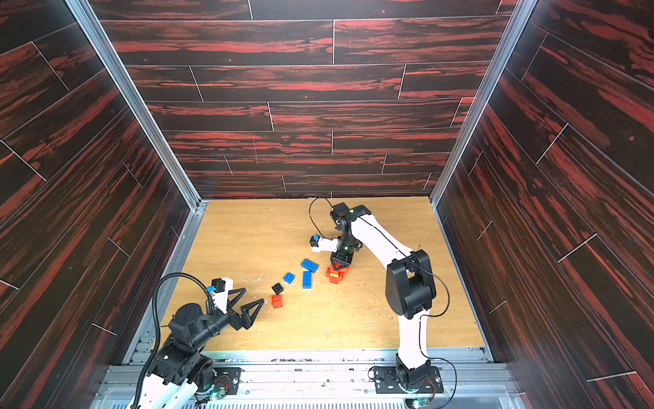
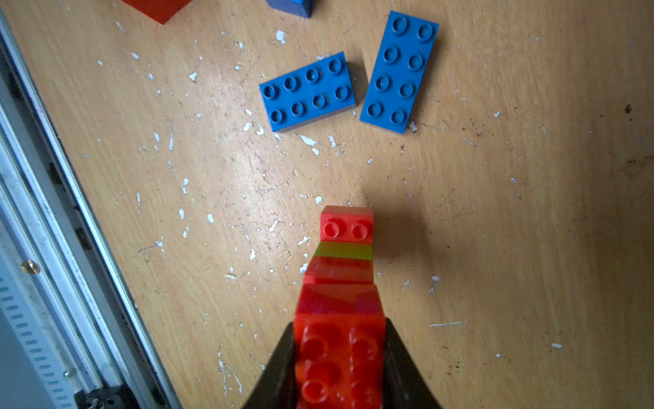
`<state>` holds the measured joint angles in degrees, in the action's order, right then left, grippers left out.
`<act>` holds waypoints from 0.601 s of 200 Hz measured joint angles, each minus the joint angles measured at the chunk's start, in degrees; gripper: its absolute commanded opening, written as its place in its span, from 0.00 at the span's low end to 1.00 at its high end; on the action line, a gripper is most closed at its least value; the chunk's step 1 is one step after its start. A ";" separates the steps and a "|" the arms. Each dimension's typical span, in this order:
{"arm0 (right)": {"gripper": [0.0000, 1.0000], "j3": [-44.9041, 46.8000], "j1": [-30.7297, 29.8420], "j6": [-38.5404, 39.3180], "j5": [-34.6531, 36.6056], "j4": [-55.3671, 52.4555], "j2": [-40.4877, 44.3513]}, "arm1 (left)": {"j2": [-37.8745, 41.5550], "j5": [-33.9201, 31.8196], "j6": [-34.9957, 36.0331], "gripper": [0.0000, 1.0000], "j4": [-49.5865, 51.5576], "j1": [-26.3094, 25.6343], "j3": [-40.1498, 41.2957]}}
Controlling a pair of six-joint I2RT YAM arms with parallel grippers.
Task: Assemble the letter f with lego
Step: Assemble the lego brick with the lego brick.
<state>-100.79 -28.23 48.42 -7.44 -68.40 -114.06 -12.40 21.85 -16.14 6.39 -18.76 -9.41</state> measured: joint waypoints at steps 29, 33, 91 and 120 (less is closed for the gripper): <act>0.12 0.02 0.02 0.02 -0.33 -0.07 0.00 | 0.00 0.00 0.00 1.00 0.00 0.00 0.00; 0.12 0.02 0.02 0.00 -0.35 -0.09 0.00 | 0.00 0.00 0.00 1.00 0.00 0.00 0.00; 0.11 0.39 0.02 0.00 0.07 0.04 0.07 | 0.00 0.00 0.00 1.00 0.00 0.00 0.00; 0.11 1.46 0.00 0.09 0.35 0.74 0.48 | 0.00 0.00 0.00 1.00 0.00 0.00 0.00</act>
<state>-99.33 -28.23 48.51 -7.09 -67.66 -113.58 -12.40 21.85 -16.14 6.39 -18.76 -9.41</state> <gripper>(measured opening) 0.327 0.997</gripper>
